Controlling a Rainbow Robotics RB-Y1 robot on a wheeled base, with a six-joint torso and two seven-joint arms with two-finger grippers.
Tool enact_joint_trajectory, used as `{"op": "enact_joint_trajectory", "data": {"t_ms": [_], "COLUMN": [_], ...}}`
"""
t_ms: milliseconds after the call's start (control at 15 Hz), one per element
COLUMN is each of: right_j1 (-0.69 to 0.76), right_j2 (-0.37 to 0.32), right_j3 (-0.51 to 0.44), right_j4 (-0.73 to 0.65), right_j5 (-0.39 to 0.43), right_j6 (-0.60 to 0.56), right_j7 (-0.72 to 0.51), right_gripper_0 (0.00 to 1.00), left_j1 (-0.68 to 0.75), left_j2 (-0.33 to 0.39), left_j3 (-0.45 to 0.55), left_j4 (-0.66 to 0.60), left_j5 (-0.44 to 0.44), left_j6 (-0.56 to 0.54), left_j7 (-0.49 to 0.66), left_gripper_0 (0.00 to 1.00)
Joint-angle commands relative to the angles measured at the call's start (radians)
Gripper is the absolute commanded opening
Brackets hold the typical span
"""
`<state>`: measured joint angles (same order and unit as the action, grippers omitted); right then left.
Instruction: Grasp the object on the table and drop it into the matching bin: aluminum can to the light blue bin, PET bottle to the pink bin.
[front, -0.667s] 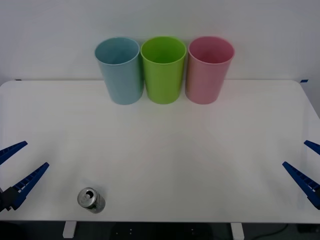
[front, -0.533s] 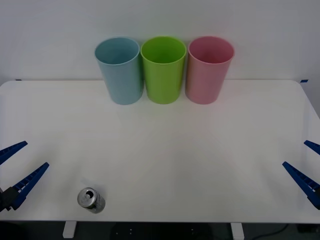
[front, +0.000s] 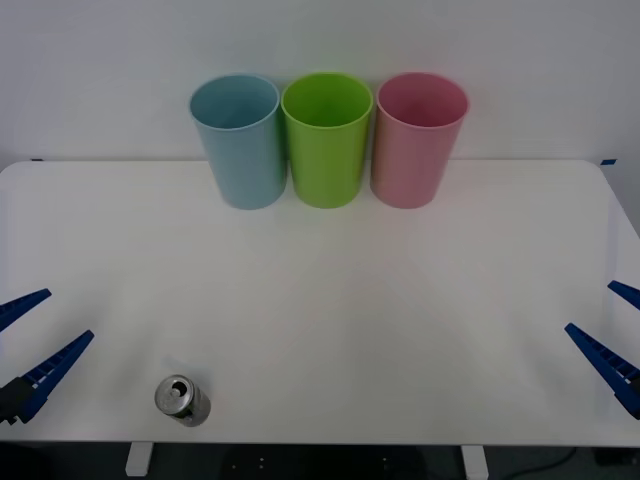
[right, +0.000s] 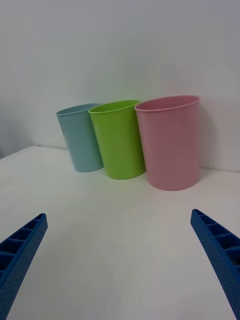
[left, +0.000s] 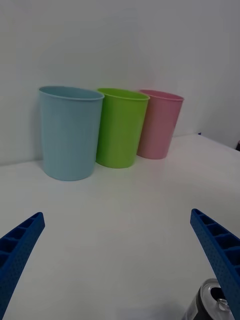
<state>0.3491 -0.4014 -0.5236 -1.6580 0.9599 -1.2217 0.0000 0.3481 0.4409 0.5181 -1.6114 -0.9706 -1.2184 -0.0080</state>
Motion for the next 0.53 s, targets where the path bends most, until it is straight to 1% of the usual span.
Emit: {"op": "enact_joint_trajectory", "data": {"t_ms": [67, 200, 400, 533], "right_j1": [0.000, 0.000, 0.000, 0.000], "right_j2": [0.000, 0.000, 0.000, 0.000], "right_j3": [0.000, 0.000, 0.000, 0.000], "right_j4": [0.000, 0.000, 0.000, 0.000], "right_j5": [0.000, 0.000, 0.000, 0.000], "right_j6": [0.000, 0.000, 0.000, 0.000], "right_j7": [0.000, 0.000, 0.000, 0.000], "right_gripper_0": [1.00, 1.00, 1.00, 1.00], "left_j1": [0.023, 0.042, 0.060, 0.055], "left_j2": [0.064, 0.105, 0.125, 0.156], "left_j3": [-0.033, -0.056, -0.076, -0.102], "left_j4": [0.011, 0.011, 0.022, 0.073], "left_j5": [-0.006, -0.006, -0.008, -0.008], "left_j6": [0.000, 0.000, 0.000, -0.009], "left_j7": [-0.013, -0.020, -0.041, -0.135], "left_gripper_0": [1.00, 1.00, 1.00, 1.00]}}
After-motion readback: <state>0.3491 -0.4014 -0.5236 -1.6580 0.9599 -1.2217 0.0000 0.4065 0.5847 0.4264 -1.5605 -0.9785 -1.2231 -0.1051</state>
